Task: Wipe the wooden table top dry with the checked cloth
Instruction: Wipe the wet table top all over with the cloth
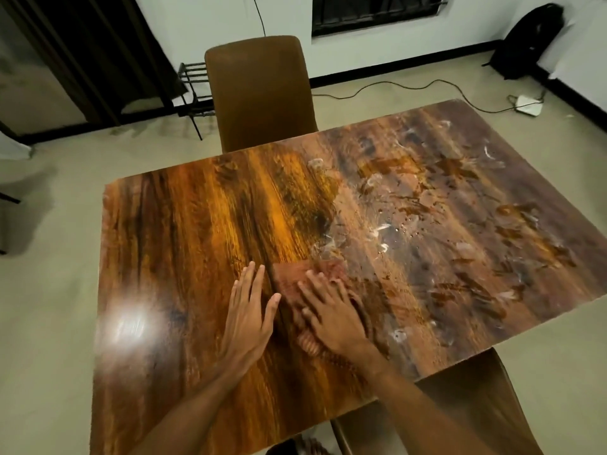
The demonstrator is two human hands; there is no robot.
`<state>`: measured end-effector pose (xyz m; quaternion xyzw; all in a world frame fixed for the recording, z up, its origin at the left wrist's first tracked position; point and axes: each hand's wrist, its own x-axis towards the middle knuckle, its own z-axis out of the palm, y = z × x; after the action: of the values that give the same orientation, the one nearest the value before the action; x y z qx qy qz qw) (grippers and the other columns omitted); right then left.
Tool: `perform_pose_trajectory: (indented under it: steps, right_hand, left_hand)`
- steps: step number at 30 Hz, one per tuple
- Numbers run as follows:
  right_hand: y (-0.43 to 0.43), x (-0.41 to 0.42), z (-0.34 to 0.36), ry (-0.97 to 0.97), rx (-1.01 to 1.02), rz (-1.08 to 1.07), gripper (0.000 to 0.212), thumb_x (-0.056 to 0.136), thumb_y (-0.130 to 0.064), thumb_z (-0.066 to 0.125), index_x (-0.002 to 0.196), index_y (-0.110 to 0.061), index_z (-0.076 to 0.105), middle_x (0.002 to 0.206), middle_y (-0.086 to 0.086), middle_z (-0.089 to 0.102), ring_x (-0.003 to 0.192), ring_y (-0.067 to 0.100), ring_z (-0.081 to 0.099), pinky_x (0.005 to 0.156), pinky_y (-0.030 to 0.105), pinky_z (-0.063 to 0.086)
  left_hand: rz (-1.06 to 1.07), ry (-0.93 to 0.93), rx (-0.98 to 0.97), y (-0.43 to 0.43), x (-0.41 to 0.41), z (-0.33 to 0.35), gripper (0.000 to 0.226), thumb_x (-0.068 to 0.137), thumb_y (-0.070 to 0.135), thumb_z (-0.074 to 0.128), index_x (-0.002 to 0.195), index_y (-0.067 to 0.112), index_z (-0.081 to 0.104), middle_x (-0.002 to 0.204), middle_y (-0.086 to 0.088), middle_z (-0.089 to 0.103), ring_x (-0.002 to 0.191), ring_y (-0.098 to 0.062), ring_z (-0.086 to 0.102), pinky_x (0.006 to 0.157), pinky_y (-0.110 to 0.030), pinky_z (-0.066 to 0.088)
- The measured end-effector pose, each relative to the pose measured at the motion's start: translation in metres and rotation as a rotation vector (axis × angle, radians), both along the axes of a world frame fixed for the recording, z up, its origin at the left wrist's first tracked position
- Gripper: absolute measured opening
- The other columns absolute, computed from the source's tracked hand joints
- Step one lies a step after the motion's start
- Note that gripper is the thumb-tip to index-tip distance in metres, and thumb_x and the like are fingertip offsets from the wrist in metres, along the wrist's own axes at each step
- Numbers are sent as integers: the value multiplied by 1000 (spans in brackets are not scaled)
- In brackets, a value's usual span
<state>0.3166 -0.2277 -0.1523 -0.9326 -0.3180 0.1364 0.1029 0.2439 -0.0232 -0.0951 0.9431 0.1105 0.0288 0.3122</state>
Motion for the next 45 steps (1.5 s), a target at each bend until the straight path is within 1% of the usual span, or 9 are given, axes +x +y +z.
perform_pose_trajectory:
  steps: [3,8,13,18,23,28,32,41,45]
  right_hand:
    - [11,48,9,-3,-37,-308,60,109,-52,11,166,-35,1,174,1,-13,160,27,-14,129,58,-1]
    - [82,87,1,-51,5,48,60,110,-51,11,167,-33,7,175,-3,-5,162,23,-6,130,55,4]
    - [68,166,-2,-59,-31,-384,59,110,-50,13,166,-33,5,174,-1,-9,162,25,-9,130,53,-3]
    - [136,201,-7,-87,18,44,59,109,-49,13,166,-33,11,175,-2,-2,162,23,-5,130,51,-3]
    - [147,297,-7,-72,-16,-340,59,111,-49,16,166,-33,7,175,1,-5,161,26,-8,128,54,-12]
    - [225,319,-3,-19,42,25,59,111,-47,21,166,-31,12,176,2,-1,162,27,-4,126,50,-11]
    - [162,351,7,-52,7,-211,59,112,-48,19,167,-29,9,176,3,-4,162,27,-4,129,54,-7]
    - [90,209,8,-74,-13,55,58,111,-47,19,167,-30,13,176,0,1,162,23,-1,128,51,-6]
    - [0,170,16,-36,-40,-291,58,112,-46,17,167,-31,8,175,0,-5,162,24,-6,128,48,-11]
  left_hand:
    - [18,-18,-14,19,21,-10,69,103,63,20,161,26,14,170,8,4,155,-2,-3,126,-29,-4]
    - [40,-12,14,45,67,-19,69,102,63,19,161,26,14,170,6,4,155,-4,-3,125,-27,-6]
    - [7,-55,8,75,129,-19,68,103,59,22,161,24,12,170,6,2,155,-4,-4,127,-35,0]
    - [25,-58,49,105,180,-24,69,103,58,23,161,24,11,170,4,1,156,-8,-2,128,-38,2]
    - [34,-95,34,134,204,-34,71,101,62,19,161,26,10,170,5,2,156,-7,-2,128,-40,3]
    - [36,-107,65,142,216,-38,70,102,59,21,161,22,14,170,3,5,156,-10,1,128,-42,5]
    - [18,-130,47,137,211,-32,70,102,60,21,161,24,13,170,5,4,156,-8,0,127,-39,3]
    - [-13,-44,31,66,167,-5,70,102,55,25,161,18,16,170,-2,7,157,-14,3,128,-44,6]
    - [-55,-49,32,27,131,8,69,103,53,27,161,16,17,170,-4,8,157,-15,3,128,-43,5]
